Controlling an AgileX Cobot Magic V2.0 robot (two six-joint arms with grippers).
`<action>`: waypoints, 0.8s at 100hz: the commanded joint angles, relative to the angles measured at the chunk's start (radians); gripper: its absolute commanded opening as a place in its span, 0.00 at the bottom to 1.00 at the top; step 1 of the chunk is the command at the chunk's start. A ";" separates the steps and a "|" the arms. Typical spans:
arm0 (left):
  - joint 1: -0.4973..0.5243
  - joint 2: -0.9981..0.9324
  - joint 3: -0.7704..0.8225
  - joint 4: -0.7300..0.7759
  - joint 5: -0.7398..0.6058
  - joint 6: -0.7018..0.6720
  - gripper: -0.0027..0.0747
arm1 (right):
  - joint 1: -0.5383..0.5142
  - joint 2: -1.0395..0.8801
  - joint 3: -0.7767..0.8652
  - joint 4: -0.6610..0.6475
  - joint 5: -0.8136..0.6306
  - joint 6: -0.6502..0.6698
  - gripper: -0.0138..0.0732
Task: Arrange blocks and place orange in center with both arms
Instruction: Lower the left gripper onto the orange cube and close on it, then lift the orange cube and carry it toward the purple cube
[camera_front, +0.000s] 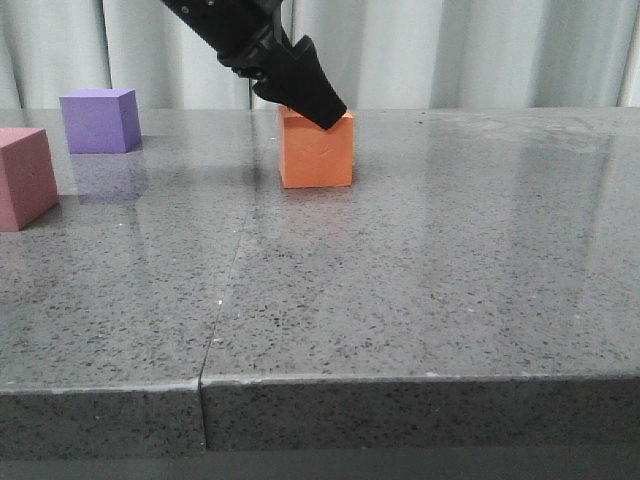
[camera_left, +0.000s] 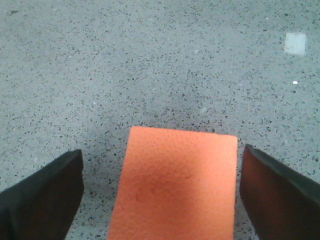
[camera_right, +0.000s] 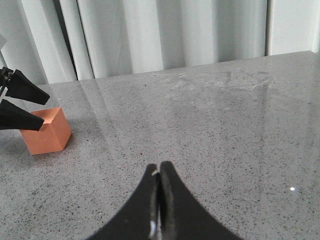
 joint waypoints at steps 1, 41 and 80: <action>-0.009 -0.055 -0.034 -0.034 -0.009 0.000 0.82 | -0.005 0.012 -0.023 -0.015 -0.078 -0.009 0.08; -0.009 -0.029 -0.034 -0.010 0.065 -0.003 0.82 | -0.005 0.012 -0.023 -0.015 -0.078 -0.009 0.08; -0.009 -0.020 -0.034 -0.004 0.067 -0.003 0.68 | -0.005 0.012 -0.023 -0.015 -0.078 -0.009 0.08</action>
